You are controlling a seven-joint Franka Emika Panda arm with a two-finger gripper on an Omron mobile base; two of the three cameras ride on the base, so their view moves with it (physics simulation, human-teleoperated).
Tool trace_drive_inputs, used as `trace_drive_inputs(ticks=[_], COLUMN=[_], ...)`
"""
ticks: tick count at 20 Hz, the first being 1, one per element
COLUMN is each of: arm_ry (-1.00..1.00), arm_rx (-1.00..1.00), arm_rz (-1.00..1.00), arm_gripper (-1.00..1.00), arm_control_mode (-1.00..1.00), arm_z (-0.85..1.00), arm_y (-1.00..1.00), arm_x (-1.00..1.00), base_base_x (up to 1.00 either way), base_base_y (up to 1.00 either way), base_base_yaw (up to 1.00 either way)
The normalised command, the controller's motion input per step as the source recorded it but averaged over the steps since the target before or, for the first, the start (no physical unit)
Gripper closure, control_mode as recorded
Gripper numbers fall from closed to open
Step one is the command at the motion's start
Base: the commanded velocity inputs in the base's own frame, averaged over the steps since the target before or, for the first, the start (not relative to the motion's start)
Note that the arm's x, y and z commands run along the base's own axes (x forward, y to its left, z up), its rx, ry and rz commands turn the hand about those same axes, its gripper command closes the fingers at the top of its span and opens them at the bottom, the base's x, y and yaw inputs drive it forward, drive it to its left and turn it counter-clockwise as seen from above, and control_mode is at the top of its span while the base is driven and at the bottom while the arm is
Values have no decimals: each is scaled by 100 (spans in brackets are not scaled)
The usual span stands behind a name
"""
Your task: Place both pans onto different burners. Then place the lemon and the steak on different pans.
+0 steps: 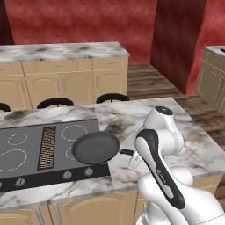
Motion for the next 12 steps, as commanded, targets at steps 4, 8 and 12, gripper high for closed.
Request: trace_drive_inputs(ticks=[4, 8, 12], arm_ry=[0, 0, 5], arm_rx=[0, 0, 0], arm_rz=[-6, -7, -4], arm_gripper=[100, 100, 100], arm_control_mode=[-100, -100, -100], arm_z=[-26, -26, -37], arm_y=[12, 11, 20], arm_x=[36, 33, 41], base_base_x=[0, 0, 0], base_base_y=[0, 0, 0], base_base_yaw=[0, 0, 0])
